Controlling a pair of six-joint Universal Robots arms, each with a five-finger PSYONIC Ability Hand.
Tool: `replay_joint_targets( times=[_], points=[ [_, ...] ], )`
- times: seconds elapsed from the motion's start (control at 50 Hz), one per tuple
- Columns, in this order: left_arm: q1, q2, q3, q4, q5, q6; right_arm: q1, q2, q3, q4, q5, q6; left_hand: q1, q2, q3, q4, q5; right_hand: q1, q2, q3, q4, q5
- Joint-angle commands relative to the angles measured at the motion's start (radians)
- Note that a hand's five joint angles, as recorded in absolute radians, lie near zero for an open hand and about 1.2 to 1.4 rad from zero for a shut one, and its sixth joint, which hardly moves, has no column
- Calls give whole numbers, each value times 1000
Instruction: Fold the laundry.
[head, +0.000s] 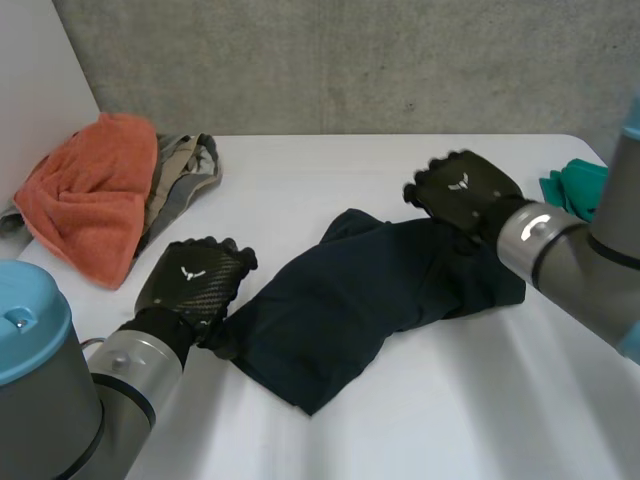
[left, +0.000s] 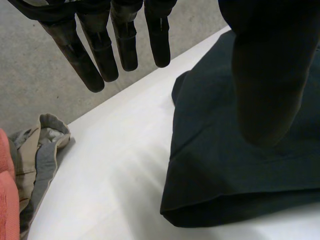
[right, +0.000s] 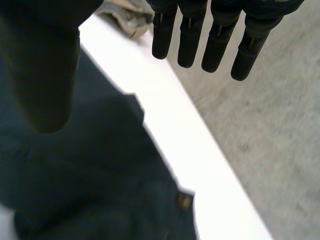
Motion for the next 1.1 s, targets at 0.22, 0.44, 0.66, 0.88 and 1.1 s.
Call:
replay_joint_targets(
  times=[0.22,0.44,0.66,0.88,1.1],
  points=[
    [99,0,38,-5,54,-69,124,536,-637,279,34,18,19,23,24,25,33,117,140,123,116,105],
    [169,-78,122,-14,134,-159,114,498,-639,190,109,87,-34,-30,-29,-27,-20,984,1007,990,983,972],
    [136,-294,323,-150,128,-221,124,142,-262,116,88,63,-122,-118,-117,-116,-108,984,1007,990,983,972],
    [74,-458,435,-379,109,-267,77,-98,162,113,79,-8,-104,-100,-99,-98,-90,984,1007,990,983,972],
    [5,-461,426,-328,68,-245,6,-162,319,125,51,-71,264,269,270,271,279,740,763,746,740,729]
  ],
)
